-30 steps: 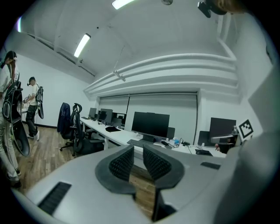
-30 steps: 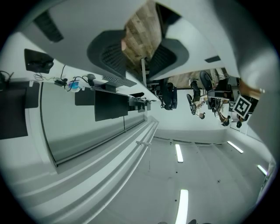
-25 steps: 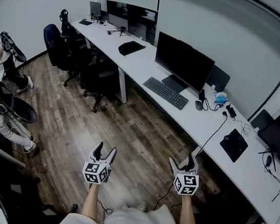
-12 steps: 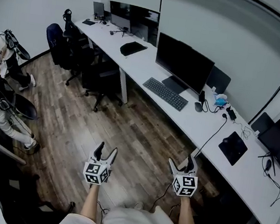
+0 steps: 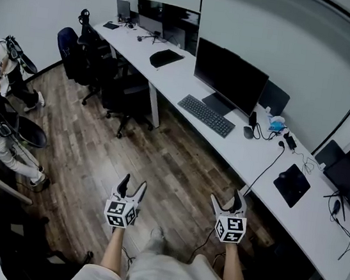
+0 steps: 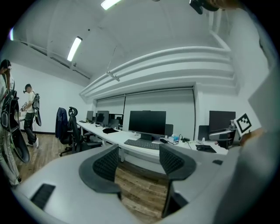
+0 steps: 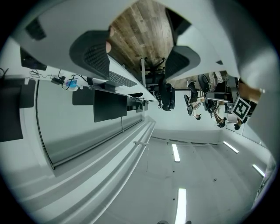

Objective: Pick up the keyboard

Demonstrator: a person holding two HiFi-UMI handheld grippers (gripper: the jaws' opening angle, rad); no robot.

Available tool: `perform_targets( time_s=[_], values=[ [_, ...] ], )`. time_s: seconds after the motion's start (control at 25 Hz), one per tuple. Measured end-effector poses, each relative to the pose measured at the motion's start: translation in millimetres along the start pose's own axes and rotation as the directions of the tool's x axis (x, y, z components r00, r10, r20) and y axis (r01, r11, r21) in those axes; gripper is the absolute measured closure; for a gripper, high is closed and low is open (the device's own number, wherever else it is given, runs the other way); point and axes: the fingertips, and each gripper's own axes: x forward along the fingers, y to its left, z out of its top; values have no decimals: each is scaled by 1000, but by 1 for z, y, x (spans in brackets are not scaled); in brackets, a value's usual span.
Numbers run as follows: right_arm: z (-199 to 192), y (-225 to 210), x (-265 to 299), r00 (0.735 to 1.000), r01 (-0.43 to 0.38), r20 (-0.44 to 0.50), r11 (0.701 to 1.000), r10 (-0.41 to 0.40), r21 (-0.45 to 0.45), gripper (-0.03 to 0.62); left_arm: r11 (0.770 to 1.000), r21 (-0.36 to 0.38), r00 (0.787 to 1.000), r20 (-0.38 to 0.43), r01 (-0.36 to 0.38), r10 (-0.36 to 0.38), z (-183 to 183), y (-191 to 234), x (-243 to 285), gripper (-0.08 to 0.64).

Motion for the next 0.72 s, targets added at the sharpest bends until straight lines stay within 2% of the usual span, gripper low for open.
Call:
perform_targets(
  time_s=[0.36,0.72],
  values=[
    [0,-6,46,1000,3,-17,1000,-4,-13,213,1000,-12,1000,-4,-1,1,-1,24,43,278],
    [15,-18,141,999,19,-26,999,-19,-26,213,1000,-21,1000,-7,7,-7,10,78,130,278]
  ],
)
